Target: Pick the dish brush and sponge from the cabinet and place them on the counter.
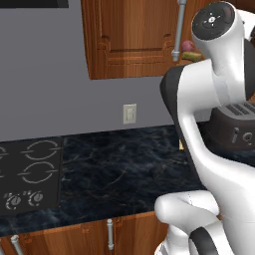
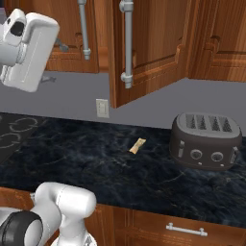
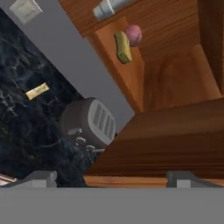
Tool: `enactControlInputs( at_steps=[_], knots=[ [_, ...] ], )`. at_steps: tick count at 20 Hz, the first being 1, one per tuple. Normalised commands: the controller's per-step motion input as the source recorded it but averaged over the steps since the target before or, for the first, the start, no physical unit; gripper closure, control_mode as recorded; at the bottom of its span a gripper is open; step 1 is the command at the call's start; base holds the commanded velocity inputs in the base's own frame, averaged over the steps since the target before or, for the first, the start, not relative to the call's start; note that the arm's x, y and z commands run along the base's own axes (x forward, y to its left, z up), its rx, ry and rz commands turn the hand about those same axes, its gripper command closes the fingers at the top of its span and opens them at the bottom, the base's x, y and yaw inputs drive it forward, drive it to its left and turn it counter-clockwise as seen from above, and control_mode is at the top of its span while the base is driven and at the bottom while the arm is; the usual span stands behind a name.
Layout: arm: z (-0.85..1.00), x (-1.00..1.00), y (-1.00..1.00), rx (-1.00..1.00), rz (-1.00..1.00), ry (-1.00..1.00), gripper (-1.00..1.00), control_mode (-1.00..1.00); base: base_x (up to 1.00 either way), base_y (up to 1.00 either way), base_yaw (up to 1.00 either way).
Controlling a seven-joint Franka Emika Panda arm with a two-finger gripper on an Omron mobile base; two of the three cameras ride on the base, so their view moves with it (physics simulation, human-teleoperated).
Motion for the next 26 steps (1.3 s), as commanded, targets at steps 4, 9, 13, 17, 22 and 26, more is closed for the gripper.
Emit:
enactControlInputs(
  at_steps=[4, 9, 13, 17, 22, 26],
  knots=[
    [0.0, 0.3, -0.25, -0.11, -0.14, 0.15, -1.0, -1.0, 0.0, 0.0, 0.0],
    [0.0, 0.32, -0.2, -0.1, -0.18, 0.12, -1.0, -1.0, 0.0, 0.0, 0.0],
    [0.0, 0.21, -0.15, -0.07, -0.16, 0.09, -1.0, -1.0, 0.0, 0.0, 0.0],
    [0.09, 0.01, -0.19, -0.02, -0.1, 0.03, -1.0, -1.0, 0.0, 0.0, 0.0],
    [0.01, 0.02, -0.27, -0.01, -0.04, 0.01, -1.0, -1.0, 0.0, 0.0, 0.0],
    [0.0, 0.21, -0.14, -0.04, -0.04, 0.04, -1.0, -1.0, 0.0, 0.0, 0.0]
  ],
)
